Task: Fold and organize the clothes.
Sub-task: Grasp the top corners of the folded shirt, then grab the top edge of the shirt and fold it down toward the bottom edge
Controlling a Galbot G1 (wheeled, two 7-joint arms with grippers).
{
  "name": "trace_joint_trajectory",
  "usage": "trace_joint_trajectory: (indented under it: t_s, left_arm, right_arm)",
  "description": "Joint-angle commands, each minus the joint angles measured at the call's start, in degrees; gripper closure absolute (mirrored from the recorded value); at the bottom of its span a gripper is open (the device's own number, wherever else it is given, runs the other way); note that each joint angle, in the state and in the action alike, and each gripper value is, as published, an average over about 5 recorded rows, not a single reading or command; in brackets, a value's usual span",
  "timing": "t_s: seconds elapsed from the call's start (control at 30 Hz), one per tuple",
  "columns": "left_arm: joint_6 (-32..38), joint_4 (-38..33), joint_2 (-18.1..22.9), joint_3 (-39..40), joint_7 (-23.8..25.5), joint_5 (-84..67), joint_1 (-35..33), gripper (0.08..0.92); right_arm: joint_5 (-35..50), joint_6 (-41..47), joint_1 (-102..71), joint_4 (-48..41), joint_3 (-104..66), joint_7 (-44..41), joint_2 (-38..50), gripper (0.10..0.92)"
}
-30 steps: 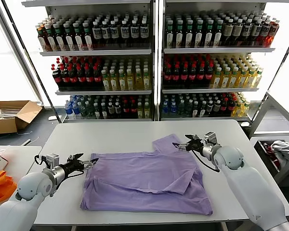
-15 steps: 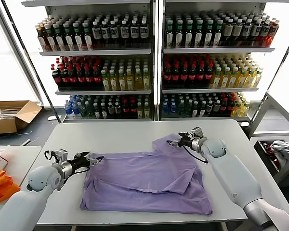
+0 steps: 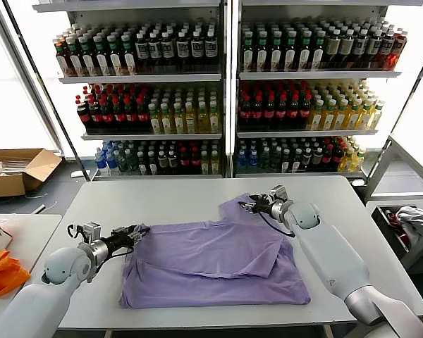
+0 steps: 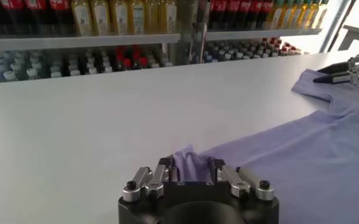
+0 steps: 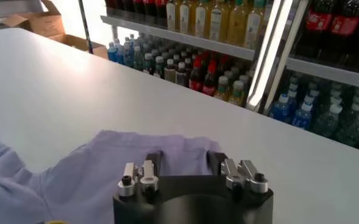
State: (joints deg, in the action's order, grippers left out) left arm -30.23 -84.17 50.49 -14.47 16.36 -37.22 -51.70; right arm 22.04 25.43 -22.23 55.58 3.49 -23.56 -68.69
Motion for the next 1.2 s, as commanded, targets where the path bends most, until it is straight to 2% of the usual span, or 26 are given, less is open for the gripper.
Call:
trace_joint_trajectory:
  t_s: [0.03,0.23,0.3,0.4,0.77,1.0,1.2]
  left_arm:
    - [0.1,-0.7,0.2,-0.6,-0.7,-1.1,-0.6,0.682]
    - [0.4,-3.4,-0.4,-2.3,-1.9,-2.5,-0.7,0.849]
    - [0.5,-4.6,-0.9,-2.9,-2.1,-2.7,-1.0,0.881]
    - [0.6,-6.7,-1.8,-3.7,-2.3,-2.9,-1.8,0.895]
    - [0.4,-18.3,-3.7,-9.2,-3.1,-3.0,-10.7,0.897]
    - [0.2,-26.7,-4.3,-13.9,-4.9,-2.2,-20.2,0.897]
    - [-0.3,-32.3,-4.3,-16.1,-6.4,-0.4,-28.1,0.897]
  right_arm:
    - [3.5,0.9,-0.4,2.1,-0.7,0.7,-0.1,0.647]
    - [12.3,1.0,-4.0,12.2,-5.3,3.2,2.7,0.821]
    - [14.9,1.1,-6.2,16.9,-6.9,4.3,4.3,0.879]
    - [17.5,1.6,-10.2,23.0,-9.8,5.3,6.6,0.920]
    - [25.4,0.9,-26.2,42.7,-18.6,7.6,16.1,0.921]
    - [25.3,0.2,-43.1,53.9,-27.6,7.5,19.1,0.921]
    - [22.7,-0.2,-54.4,59.8,-34.2,7.1,19.2,0.921]
